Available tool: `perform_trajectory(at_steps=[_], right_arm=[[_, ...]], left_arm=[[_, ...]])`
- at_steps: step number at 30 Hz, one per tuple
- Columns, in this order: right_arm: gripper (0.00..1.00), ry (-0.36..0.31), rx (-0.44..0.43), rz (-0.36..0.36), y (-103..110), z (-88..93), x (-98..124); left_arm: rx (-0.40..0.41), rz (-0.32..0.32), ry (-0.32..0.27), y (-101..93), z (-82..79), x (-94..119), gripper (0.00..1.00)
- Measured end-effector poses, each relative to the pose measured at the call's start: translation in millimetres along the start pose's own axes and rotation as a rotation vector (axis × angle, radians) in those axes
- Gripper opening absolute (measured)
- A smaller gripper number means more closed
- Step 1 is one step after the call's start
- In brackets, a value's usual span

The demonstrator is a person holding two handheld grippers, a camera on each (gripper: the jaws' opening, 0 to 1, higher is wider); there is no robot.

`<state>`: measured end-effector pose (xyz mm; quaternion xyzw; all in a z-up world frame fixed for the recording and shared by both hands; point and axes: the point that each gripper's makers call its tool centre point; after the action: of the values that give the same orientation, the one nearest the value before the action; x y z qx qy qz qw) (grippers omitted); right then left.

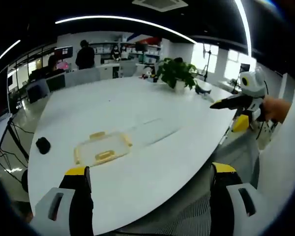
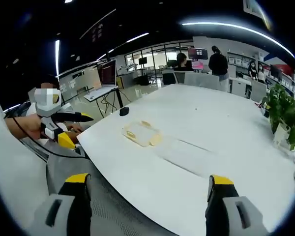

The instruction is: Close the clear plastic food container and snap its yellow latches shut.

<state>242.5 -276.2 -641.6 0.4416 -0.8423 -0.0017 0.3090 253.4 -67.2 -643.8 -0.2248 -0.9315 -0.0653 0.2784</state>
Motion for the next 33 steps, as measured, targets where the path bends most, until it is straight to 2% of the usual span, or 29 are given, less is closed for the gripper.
perform_trajectory(at_steps=[33], right_arm=[[0.99,-0.013,-0.007,0.002,1.4,0.1,0.0]], left_arm=[[-0.001,0.004,0.005,-0.4,0.0,-1.1,0.99]])
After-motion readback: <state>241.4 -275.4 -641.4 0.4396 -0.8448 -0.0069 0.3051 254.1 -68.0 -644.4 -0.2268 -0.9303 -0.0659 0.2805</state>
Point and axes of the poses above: the point that each gripper's makers call its tool centre point, and the gripper's own axes: x roughly backward along the fingers, y roughly to its left, z roughly out of its underside, and after that the axes turned 13 degrees about -z, right-handed
